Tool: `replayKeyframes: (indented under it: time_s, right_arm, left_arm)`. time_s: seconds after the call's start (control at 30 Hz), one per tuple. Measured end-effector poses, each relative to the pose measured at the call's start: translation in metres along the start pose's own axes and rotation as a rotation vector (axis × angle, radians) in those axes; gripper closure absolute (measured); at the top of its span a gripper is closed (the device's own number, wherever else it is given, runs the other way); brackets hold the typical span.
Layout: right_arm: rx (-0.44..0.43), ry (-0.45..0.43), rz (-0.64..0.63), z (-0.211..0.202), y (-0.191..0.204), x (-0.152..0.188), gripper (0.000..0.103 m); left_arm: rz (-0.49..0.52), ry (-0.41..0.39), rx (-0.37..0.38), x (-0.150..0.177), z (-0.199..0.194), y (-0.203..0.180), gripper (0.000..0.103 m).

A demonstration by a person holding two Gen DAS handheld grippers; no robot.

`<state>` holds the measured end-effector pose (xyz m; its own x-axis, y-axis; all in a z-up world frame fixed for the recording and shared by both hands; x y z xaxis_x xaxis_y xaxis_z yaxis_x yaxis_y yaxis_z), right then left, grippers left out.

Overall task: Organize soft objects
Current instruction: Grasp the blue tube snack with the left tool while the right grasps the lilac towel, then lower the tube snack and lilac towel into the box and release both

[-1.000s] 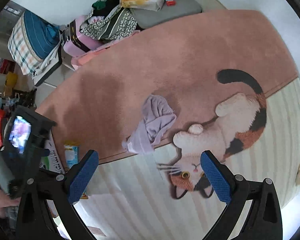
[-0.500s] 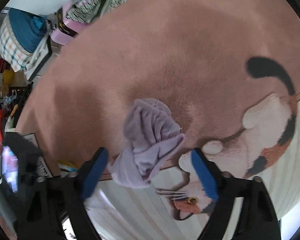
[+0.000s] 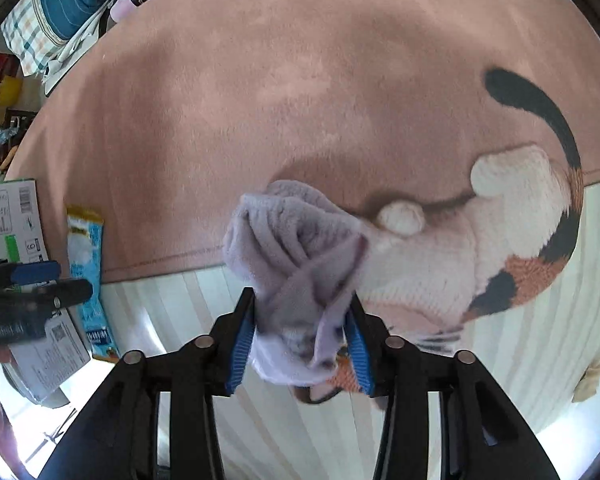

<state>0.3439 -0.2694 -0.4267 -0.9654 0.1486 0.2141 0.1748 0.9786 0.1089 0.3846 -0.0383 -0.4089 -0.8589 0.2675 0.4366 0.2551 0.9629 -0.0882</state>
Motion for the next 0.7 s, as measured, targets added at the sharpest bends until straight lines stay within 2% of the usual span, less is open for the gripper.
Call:
replayKeyframes:
  time_s: [0.07, 0.17, 0.27, 0.37, 0.5, 0.57, 0.7]
  right_arm:
    - [0.004, -0.004, 0.005, 0.003, 0.002, 0.001, 0.054]
    - [-0.001, 0.004, 0.023, 0.008, 0.007, 0.002, 0.054]
    - [0.001, 0.000, 0.027, 0.011, 0.009, 0.005, 0.054]
    - [0.026, -0.012, 0.014, 0.014, 0.006, 0.008, 0.055]
    - [0.050, -0.040, -0.001, 0.020, 0.009, 0.025, 0.064]
    - [0.072, -0.063, -0.017, 0.018, 0.015, 0.031, 0.064]
    - [0.059, -0.115, -0.037, 0.001, 0.027, 0.052, 0.065]
  left_arm:
    - [0.020, 0.038, -0.030, 0.008, 0.016, -0.006, 0.037]
    - [0.044, 0.046, -0.083, 0.025, 0.042, -0.019, 0.038]
    - [0.028, -0.001, -0.109, 0.039, 0.051, -0.025, 0.074]
    - [0.038, -0.049, -0.130, 0.060, 0.058, -0.038, 0.085]
    - [0.029, -0.110, -0.140, 0.080, 0.056, -0.042, 0.086]
    - [0.019, -0.149, -0.150, 0.095, 0.051, -0.038, 0.087]
    - [0.001, -0.231, -0.130, 0.129, 0.039, -0.046, 0.087]
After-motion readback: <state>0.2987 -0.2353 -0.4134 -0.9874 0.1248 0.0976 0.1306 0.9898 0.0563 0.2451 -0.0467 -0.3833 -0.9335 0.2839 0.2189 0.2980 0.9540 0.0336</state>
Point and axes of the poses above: each gripper's, at about its wrist camera, not at the fingertips, and z roughly the way its jaws point, y to its left, x to its underside, the point moved 1 cm from there along z, roughly the way its jaws point, and after that the axes turned 2 degrees about z, right-handed, at the moved point
